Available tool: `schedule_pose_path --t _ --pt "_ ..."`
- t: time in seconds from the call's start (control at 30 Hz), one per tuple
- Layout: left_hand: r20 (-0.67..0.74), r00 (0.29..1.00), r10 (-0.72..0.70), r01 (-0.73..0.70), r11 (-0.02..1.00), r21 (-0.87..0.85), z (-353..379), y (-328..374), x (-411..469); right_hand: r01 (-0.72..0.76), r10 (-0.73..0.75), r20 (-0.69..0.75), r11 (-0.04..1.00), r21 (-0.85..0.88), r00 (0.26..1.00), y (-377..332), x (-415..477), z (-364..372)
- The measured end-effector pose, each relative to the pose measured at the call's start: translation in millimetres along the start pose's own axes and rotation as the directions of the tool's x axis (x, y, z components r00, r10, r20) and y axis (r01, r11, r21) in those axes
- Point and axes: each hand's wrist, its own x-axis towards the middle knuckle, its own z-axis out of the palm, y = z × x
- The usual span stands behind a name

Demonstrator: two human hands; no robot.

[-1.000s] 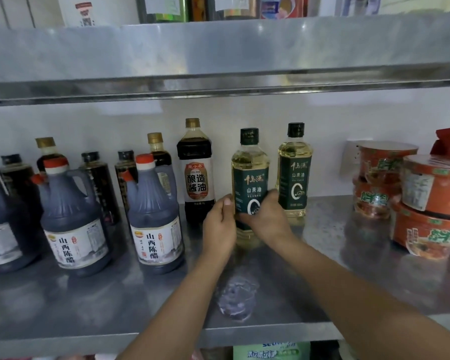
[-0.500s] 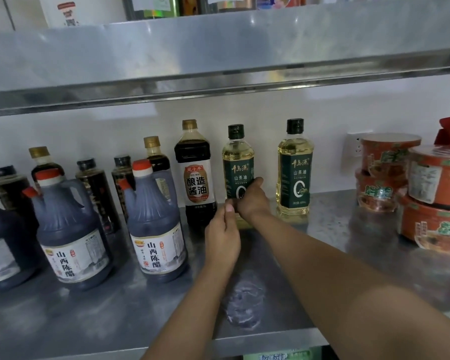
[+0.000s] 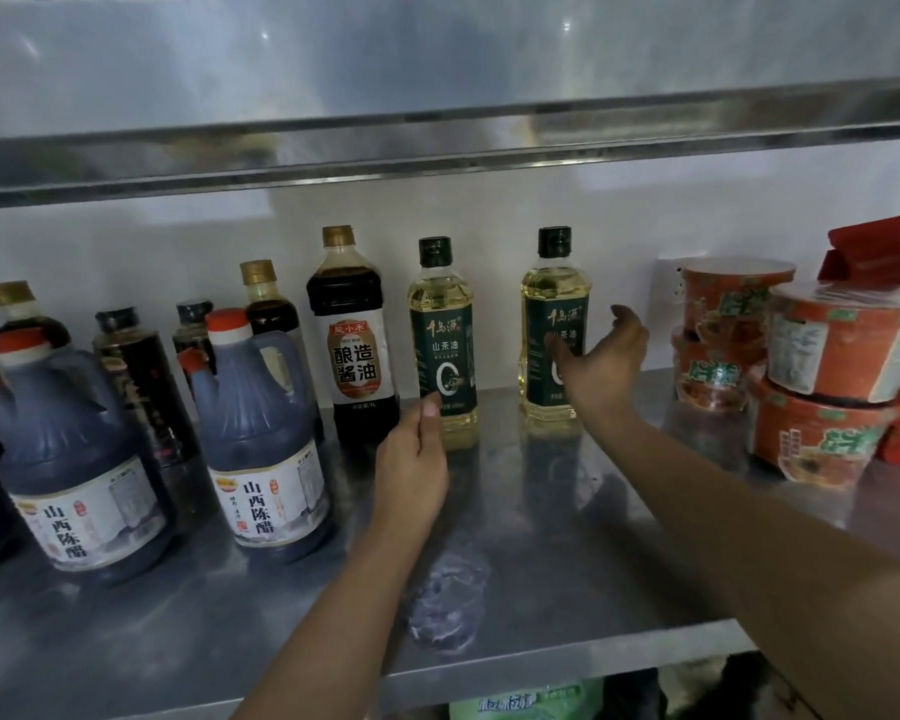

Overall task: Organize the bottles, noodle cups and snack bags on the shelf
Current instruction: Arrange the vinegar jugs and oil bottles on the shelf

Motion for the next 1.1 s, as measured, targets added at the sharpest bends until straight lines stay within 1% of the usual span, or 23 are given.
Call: schedule_pose_path --t 0.07,0.1,0.17,0.23,0.33,0.43,0.5,0.6,0.7,0.73,0.8,0.87,0.93,1.0,1.1 --pt "-0.003 1.0 0.009 -0.009 1.0 0.007 -0.7 -0.2 -1.1 -0.127 0.115 0.207 0.991 0.048 0.972 5.6 15.1 4.1" --pt "-0.004 1.0 0.013 -0.013 1.0 0.01 -1.5 0.7 -1.8 -0.163 0.132 0.292 0.983 0.084 0.947 7.7 20.1 7.1" --pt "0.005 1.0 0.02 -0.02 1.0 0.007 -3.1 3.1 -3.6 -0.188 0.127 0.38 0.974 0.128 0.916 11.4 24.3 12.7" --pt "0.024 0.999 0.028 -0.028 0.999 0.015 -4.1 5.4 -6.7 -0.158 0.098 0.399 0.98 0.121 0.912 14.9 22.6 15.5" --pt "0.059 0.997 0.052 -0.052 0.999 0.0 -3.5 7.0 -9.0 -0.087 0.062 0.401 0.995 0.044 0.914 14.5 19.5 11.5" --pt "0.068 0.995 0.074 -0.067 0.992 -0.105 -1.1 11.7 -7.5 -0.044 0.041 0.425 0.999 -0.003 0.904 2.8 8.2 -2.5" --pt "0.103 0.994 0.04 -0.019 0.98 -0.198 3.6 17.9 -7.2 -0.002 0.005 0.435 1.0 -0.009 0.901 -7.0 -12.1 -16.0" --pt "0.204 0.979 -0.017 0.08 0.949 -0.306 12.7 36.7 -8.4 0.08 -0.073 0.451 0.997 0.005 0.889 -15.3 -47.0 -40.2" --pt "0.305 0.952 0.007 0.108 0.928 -0.357 21.1 64.1 -1.7 0.143 -0.128 0.47 0.99 0.005 0.873 -21.9 -70.7 -62.9" --pt "0.326 0.945 0.027 0.099 0.926 -0.363 24.4 73.8 0.1 0.161 -0.137 0.465 0.987 -0.011 0.874 -23.3 -75.4 -67.5" --pt "0.298 0.949 0.098 -0.005 0.955 -0.297 35.4 84.5 3.5 0.186 -0.154 0.457 0.982 -0.025 0.876 -24.7 -79.3 -73.4" --pt "0.226 0.965 0.13 -0.078 0.971 -0.225 43.3 85.1 4.9 0.168 -0.161 0.49 0.985 0.031 0.856 -26.7 -75.6 -76.1" --pt "0.174 0.978 0.114 -0.067 0.965 -0.255 46.8 78.9 6.4 0.088 -0.168 0.573 0.982 0.166 0.802 -24.6 -67.9 -77.1" --pt "0.193 0.978 0.085 -0.023 0.953 -0.303 47.7 70.2 7.6 -0.011 -0.178 0.636 0.959 0.282 0.751 -21.0 -64.4 -78.5" --pt "0.274 0.96 0.054 0.053 0.929 -0.367 46.8 62.9 6.0 -0.088 -0.194 0.648 0.922 0.376 0.737 -14.8 -67.0 -77.3"
